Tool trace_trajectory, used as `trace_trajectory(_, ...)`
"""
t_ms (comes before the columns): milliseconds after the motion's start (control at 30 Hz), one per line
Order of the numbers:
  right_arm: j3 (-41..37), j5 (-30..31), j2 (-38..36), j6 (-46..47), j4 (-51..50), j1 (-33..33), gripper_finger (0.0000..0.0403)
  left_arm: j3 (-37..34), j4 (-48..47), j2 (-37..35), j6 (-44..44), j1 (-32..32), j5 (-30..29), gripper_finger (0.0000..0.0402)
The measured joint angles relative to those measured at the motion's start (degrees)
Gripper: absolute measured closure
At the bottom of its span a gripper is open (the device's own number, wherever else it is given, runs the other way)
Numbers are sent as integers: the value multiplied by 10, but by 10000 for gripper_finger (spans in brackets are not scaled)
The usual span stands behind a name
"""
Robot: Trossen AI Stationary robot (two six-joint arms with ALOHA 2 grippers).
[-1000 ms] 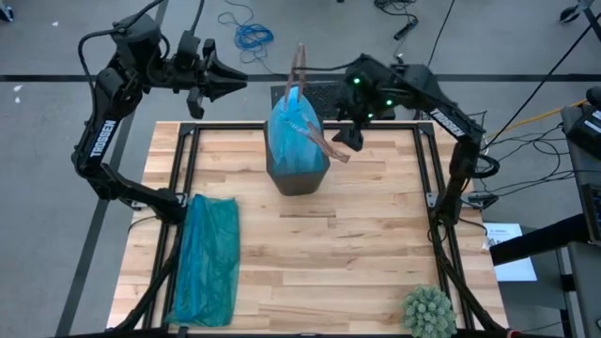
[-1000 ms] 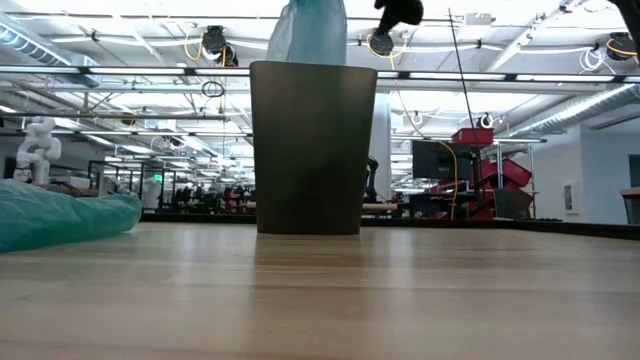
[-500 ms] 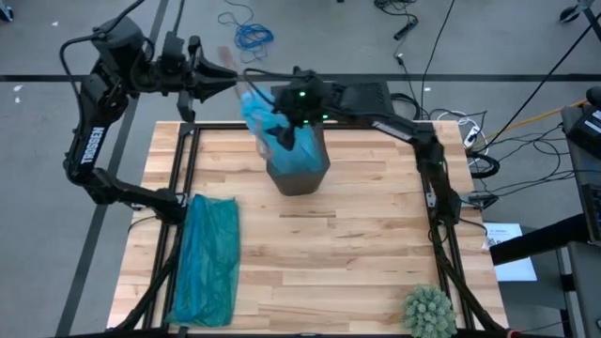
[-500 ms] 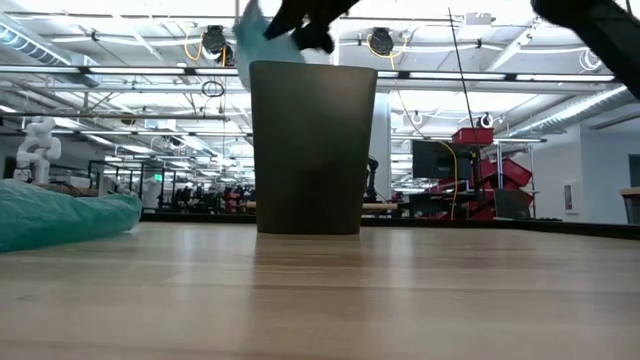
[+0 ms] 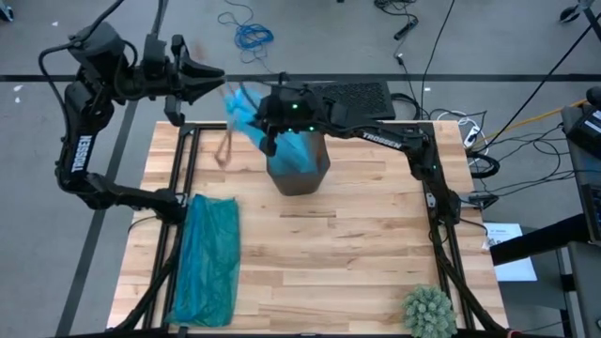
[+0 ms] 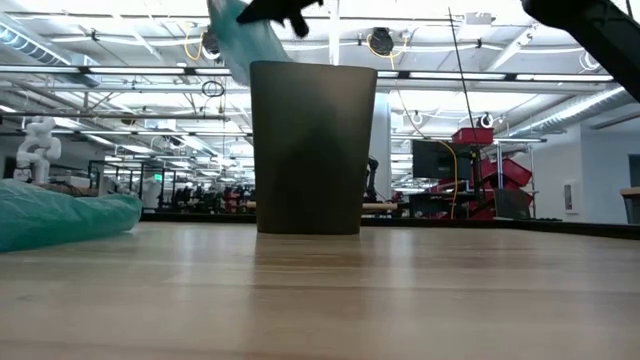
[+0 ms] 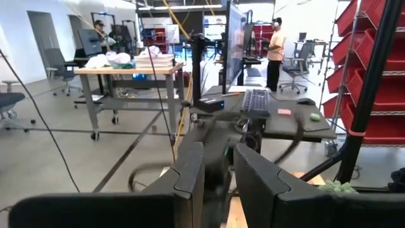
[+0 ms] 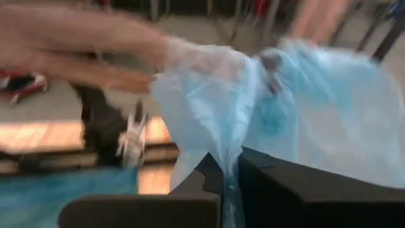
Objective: Place trash/remove bag and relplace
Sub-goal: Remove the trash bag from the trash bin
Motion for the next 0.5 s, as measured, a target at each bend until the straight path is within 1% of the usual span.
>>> trace_trajectory(167, 0, 65, -44, -20, 57, -1, 402, 0, -4, 0, 2, 0, -1, 318)
trace_trajectory(333, 0, 150, -104, -102, 91, -5, 403, 0, -4, 0, 2, 0, 0, 318)
trace_trajectory(500, 1, 235, -164, -174, 91, -12, 403, 0, -3, 0, 2, 0, 0, 318)
